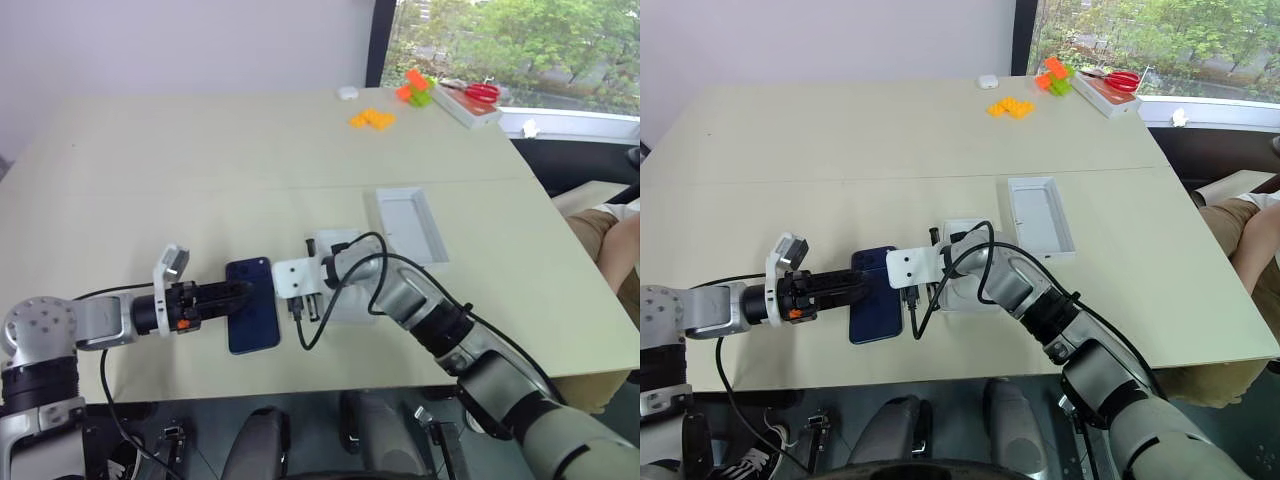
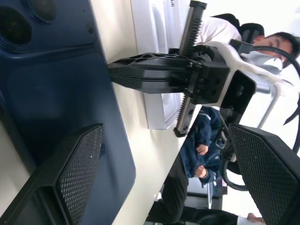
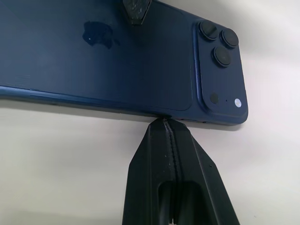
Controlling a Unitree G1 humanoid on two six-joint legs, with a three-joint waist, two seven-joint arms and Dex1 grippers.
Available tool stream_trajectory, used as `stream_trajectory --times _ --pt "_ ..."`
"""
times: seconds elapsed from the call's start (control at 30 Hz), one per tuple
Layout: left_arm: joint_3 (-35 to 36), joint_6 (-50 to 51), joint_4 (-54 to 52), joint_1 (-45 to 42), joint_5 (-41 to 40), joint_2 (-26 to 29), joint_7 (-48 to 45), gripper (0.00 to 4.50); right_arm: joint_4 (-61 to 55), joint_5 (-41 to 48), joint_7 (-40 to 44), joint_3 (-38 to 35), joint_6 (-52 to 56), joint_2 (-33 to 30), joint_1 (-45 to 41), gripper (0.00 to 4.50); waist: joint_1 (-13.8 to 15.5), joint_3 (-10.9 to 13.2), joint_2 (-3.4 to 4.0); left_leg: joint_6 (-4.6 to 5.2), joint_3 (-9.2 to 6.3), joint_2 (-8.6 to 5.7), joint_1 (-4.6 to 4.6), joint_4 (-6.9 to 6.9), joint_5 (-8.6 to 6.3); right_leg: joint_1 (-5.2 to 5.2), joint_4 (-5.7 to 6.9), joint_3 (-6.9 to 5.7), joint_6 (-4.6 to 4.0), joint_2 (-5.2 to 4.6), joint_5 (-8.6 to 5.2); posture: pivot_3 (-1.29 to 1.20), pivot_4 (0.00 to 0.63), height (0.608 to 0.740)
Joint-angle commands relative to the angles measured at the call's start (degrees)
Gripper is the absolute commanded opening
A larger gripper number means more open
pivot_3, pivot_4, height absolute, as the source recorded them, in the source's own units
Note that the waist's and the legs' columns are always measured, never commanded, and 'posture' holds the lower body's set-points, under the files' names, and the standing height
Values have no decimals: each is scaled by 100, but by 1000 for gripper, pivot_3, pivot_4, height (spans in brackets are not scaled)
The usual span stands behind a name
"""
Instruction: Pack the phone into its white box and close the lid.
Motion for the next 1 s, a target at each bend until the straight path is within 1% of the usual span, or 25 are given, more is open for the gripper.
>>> stream_trajectory --times 0.03,0.2,0.37,0.47,0.53,0.6,0.67,0.77,0.83,1.0 --pt "164 32 -150 -3 -329 24 151 4500 -16 -13 105 200 -13 169 117 23 -5 0 0 0 2 0 3 -2 0 1 0 2 0 0 0 0 150 740" --pt "127 12 -147 48 -447 -5 332 4500 34 14 86 165 79 356 108 23 -11 -1 -1 -8 4 0 13 -28 5 -2 -1 6 -2 3 -1 0 150 740" --pt "152 23 -141 99 -499 160 390 4500 32 -19 126 96 18 239 121 23 -8 0 -1 -10 2 0 12 -40 6 -8 -1 6 -9 4 -5 0 150 740" --pt "248 22 -197 195 -586 343 479 4500 69 -39 150 20 -26 99 79 23 1 0 0 -10 3 -1 11 -41 6 -8 -3 5 -10 2 -6 0 150 740" --pt "328 28 -254 362 -859 629 536 4500 75 -53 143 7 -60 51 81 23 2 0 -2 -10 3 -3 10 -41 6 -8 -4 5 -10 2 -6 0 150 740" --pt "370 13 -319 509 -1058 803 601 4500 76 -37 151 -3 -58 52 91 23 8 0 -2 -10 2 -2 8 -41 6 -9 -7 7 -14 -1 -9 0 150 740" --pt "453 -46 -435 772 -990 978 642 4500 126 -60 124 -11 -107 42 66 23 10 0 -2 -10 1 -2 9 -41 5 -8 -8 7 -23 -2 -14 0 150 740" --pt "455 -363 -462 947 -691 946 816 4500 143 -57 137 -25 -133 37 45 23 15 0 -1 -10 3 -4 11 -41 5 -7 -8 7 -25 -3 -17 0 150 740" --pt "431 -493 -442 954 -681 901 877 4500 143 -68 145 -22 -159 33 45 23 26 -1 -3 -10 0 -3 9 -41 6 -6 -9 5 -26 -2 -18 0 150 740" --pt "61 -772 -289 787 -387 411 958 4500 142 -73 172 -18 -154 30 58 23 31 -2 -3 -10 2 -5 12 -41 6 -3 -10 2 -26 1 -18 0 150 740"
